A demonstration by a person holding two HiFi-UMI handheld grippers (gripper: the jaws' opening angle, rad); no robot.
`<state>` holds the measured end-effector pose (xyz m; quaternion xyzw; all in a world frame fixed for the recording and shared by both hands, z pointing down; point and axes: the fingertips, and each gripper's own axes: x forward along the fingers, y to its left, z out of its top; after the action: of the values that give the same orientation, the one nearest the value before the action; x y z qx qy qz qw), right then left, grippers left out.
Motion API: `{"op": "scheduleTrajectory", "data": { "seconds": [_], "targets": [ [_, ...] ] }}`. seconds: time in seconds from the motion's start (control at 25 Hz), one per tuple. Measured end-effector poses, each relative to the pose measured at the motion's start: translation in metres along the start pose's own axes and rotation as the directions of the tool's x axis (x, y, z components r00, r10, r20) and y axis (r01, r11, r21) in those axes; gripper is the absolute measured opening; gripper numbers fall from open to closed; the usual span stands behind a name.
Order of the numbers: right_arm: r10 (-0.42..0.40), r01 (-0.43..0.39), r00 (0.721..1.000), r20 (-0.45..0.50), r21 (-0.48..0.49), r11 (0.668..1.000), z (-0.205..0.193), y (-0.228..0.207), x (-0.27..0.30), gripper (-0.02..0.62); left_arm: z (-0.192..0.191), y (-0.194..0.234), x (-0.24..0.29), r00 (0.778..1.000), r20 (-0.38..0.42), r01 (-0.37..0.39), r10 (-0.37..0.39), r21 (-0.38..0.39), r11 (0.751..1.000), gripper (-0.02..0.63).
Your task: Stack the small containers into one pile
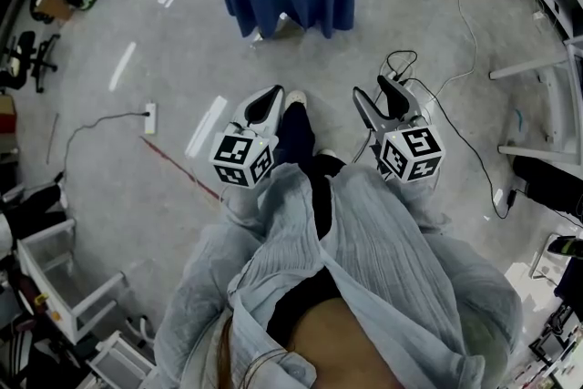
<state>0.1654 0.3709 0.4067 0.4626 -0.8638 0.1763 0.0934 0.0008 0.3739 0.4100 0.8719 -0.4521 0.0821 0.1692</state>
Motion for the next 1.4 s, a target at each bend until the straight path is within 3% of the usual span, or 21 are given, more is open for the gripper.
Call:
{"op": "scheduleTrajectory", "data": {
  "seconds": [0.32,0.92,1.4],
  "targets": [
    [0.021,-0.022,1.0,-0.018,-0.005,1.0,0.017,-0.017,0.038,0.233,0.018,0.026,0.031,1.0,0.0,-0.012,0.012,-0.01,1.0,0.015],
    [-0.03,0.029,1.0,-0.01,-0.038,0.999,0.09,-0.057,0.145,0.232,0.096,0.128,0.109,0.999,0.045,-0.006,0.006,-0.003,1.0,0.015],
    [-0.043,0.043,0.999,0.004,-0.053,0.998,0.122,-0.069,0.221,0.227,0.125,0.2,0.145,0.998,0.055,-0.009,0.008,0.011,1.0,0.015]
  ]
}}
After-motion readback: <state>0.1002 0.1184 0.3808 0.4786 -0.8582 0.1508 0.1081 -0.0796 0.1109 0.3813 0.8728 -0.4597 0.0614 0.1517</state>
